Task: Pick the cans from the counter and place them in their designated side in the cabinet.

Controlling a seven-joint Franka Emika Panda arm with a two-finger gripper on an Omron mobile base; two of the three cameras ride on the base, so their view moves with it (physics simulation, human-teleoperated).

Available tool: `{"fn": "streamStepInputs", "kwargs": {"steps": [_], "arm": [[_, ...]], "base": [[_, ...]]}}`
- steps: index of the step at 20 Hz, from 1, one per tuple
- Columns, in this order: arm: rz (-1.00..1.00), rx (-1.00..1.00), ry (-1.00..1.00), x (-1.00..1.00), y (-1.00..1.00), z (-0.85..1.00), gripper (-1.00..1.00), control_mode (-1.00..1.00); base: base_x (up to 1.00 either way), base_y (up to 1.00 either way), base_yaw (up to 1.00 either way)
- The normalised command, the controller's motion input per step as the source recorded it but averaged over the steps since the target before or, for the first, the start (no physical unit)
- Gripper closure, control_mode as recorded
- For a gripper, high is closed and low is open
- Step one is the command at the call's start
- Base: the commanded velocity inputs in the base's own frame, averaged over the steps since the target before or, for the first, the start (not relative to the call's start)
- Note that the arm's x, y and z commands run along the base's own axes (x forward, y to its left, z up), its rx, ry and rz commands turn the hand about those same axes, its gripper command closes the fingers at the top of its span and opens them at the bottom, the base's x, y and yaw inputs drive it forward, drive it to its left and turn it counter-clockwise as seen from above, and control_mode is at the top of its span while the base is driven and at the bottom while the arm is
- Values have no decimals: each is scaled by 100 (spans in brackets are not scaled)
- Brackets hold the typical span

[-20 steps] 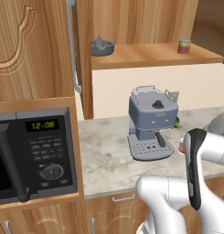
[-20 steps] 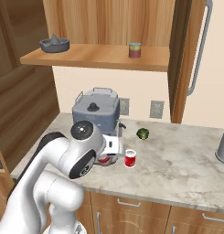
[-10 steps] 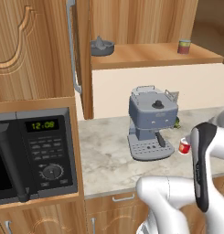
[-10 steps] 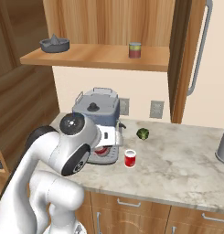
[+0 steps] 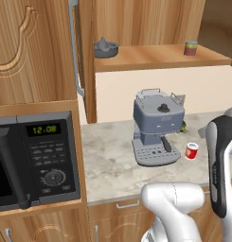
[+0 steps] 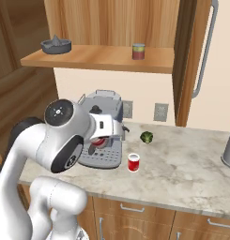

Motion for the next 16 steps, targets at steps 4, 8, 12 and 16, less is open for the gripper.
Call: {"fn": "streamStepInputs", "kwargs": {"steps": [4,8,12,16], "arm": [[3,-1,-8,-21,1,50,100,-100],[3,0,-6,-9,6,52,100,-100],[3,0,-5,0,15,48,100,-100],[2,0,-5,-2,19,42,100,-100]], "base": [[0,0,0],[0,0,0],[0,0,0],[0,0,0]]}}
